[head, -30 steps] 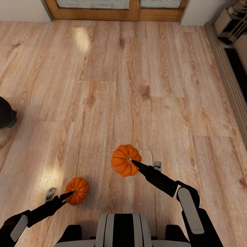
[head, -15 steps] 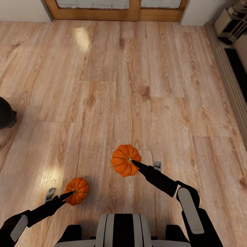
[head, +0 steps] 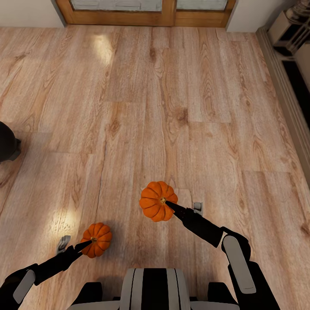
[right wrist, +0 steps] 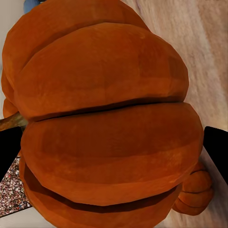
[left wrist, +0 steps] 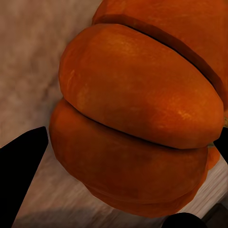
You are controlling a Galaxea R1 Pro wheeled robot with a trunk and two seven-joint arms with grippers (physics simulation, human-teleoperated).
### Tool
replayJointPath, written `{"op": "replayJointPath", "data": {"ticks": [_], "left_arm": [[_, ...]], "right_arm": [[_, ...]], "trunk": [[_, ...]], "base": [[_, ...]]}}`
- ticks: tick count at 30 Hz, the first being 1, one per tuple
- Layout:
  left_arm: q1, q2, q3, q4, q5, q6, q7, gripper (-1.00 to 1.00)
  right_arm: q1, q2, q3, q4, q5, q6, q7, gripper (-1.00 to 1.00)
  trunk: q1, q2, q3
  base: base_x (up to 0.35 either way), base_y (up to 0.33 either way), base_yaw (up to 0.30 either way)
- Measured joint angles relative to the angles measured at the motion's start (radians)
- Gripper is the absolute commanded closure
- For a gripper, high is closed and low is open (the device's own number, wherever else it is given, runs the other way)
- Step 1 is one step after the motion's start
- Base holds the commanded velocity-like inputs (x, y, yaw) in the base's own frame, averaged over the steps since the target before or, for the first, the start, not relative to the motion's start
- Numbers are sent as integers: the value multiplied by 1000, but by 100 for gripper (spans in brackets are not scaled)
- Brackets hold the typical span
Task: Place each of the two pumpkins and all three candles from the living room inside a cabinet in the living room (use any cabinet), then make sure every cabinet is closed, and position the cauldron so it is next to a table in the living room.
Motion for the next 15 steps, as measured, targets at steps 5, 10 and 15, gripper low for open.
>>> {"op": "replayJointPath", "data": {"ticks": [5,10,15], "left_arm": [[0,0,2,0,-4,-6,2,100],[0,0,2,0,-5,-6,2,100],[0,0,3,0,-5,-6,2,100]], "right_arm": [[0,1,1,0,-4,1,-2,100],[0,1,0,6,-3,0,-4,100],[0,0,-1,7,-2,-6,-1,100]], "trunk": [[-1,1,11],[-4,2,31],[-6,3,50]], "base": [[0,0,0],[0,0,0],[0,0,0]]}}
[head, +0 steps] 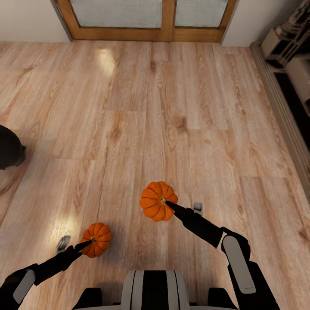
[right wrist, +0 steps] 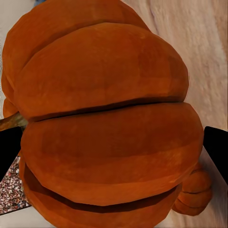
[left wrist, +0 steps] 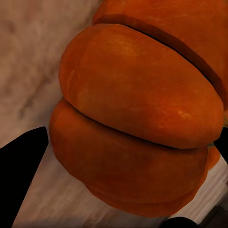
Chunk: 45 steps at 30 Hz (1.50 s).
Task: Place each of the two pumpkins and all three candles from the living room inside a cabinet in the living room (use any cabinet), then make sure every cabinet is closed, and position the cauldron so it is next to a table in the living room.
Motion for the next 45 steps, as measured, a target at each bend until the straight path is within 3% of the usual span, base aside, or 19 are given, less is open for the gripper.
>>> {"op": "replayJointPath", "data": {"ticks": [11,15,18,23,29,34,36,40,42,45], "left_arm": [[0,5,0,-14,3,13,-8,100],[0,16,0,-43,4,68,-15,100],[0,27,1,-108,13,165,-16,100],[0,37,-2,-148,1,208,-17,100],[0,41,-4,-167,-5,245,-18,100],[0,40,-11,-168,-7,261,-18,100],[0,40,-13,-169,-7,264,-18,100],[3,42,-11,-169,-10,282,-18,100],[5,43,-10,-170,-10,288,-18,100],[6,49,-6,-170,-10,293,-18,100]], "right_arm": [[0,0,-3,12,3,-22,1,100],[0,-1,-6,16,-3,-50,-1,100],[0,-1,-4,42,11,-70,-3,100],[0,-2,-8,70,3,-78,-4,100],[0,-13,-9,133,5,-191,-49,100],[2,-18,-24,156,5,-198,-59,100],[19,-29,-29,157,11,-198,-60,100],[67,-99,-41,154,1,-195,-56,100],[76,-113,-41,151,-5,-193,-53,100],[80,-109,-25,146,0,-196,-50,100]], "trunk": [[-5,3,43],[-7,3,58],[-8,4,70],[-10,5,89],[-13,7,112],[-15,8,131],[-16,8,139],[-18,9,155],[-19,10,162],[-20,10,174]], "base": [[0,0,0],[0,0,0],[0,0,0],[0,0,0],[-2,0,0],[-177,0,0],[-78,0,0],[-18,0,0],[-3,0,0],[0,0,0]]}}
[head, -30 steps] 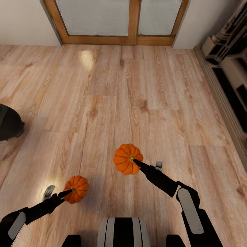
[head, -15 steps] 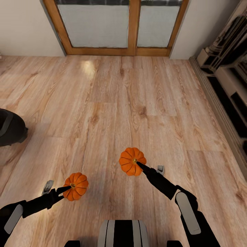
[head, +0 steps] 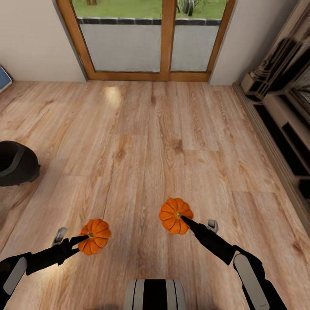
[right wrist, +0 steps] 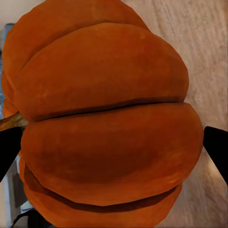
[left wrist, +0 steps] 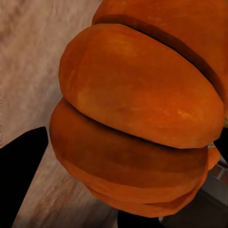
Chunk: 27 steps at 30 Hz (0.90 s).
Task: Place each of the two pumpkins and all three candles from the living room inside a cabinet in the living room (use any cabinet), then make sure every cabinet is closed, and position the cauldron so it is next to a table in the living room.
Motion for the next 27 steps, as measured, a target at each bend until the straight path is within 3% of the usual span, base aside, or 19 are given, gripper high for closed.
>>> {"op": "replayJointPath", "data": {"ticks": [9,27], "left_arm": [[0,60,3,-6,2,3,1,100],[0,64,2,-6,2,1,12,100]], "right_arm": [[1,-3,3,11,5,-11,1,100],[1,3,4,14,6,-15,-6,100]], "trunk": [[-4,2,35],[-12,6,104]], "base": [[0,0,0],[0,0,0]]}}
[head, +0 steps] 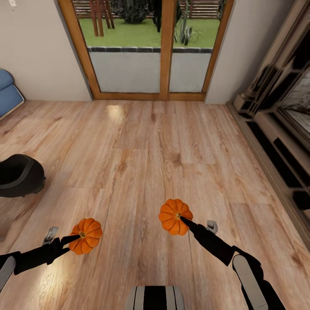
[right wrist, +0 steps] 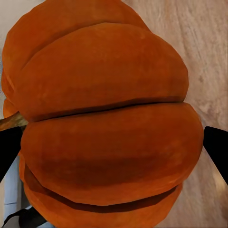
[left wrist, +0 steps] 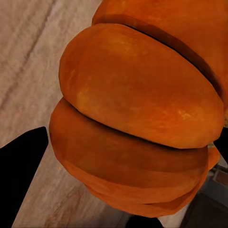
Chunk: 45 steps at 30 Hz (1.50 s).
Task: Place each of the two pumpkins and all three candles from the living room inside a cabinet in the living room (use any cabinet), then make sure every cabinet is closed, and position the cauldron so it is next to a table in the living room.
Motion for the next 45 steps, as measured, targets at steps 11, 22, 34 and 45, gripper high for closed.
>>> {"op": "replayJointPath", "data": {"ticks": [11,22,34,45], "left_arm": [[0,0,0,0,0,0,3,100],[0,0,0,0,-1,1,2,100],[0,0,2,0,-2,-2,4,100],[0,0,1,0,-2,0,6,100]], "right_arm": [[0,2,-1,1,-3,-1,-1,100],[0,2,-7,19,-5,-1,-1,100],[0,3,-8,26,-6,-2,-2,100],[0,3,-8,44,-4,-3,-2,100]], "trunk": [[-5,3,43],[-10,5,85],[-15,8,130],[-20,10,165]], "base": [[0,0,0],[0,0,0],[0,0,0],[0,0,0]]}}
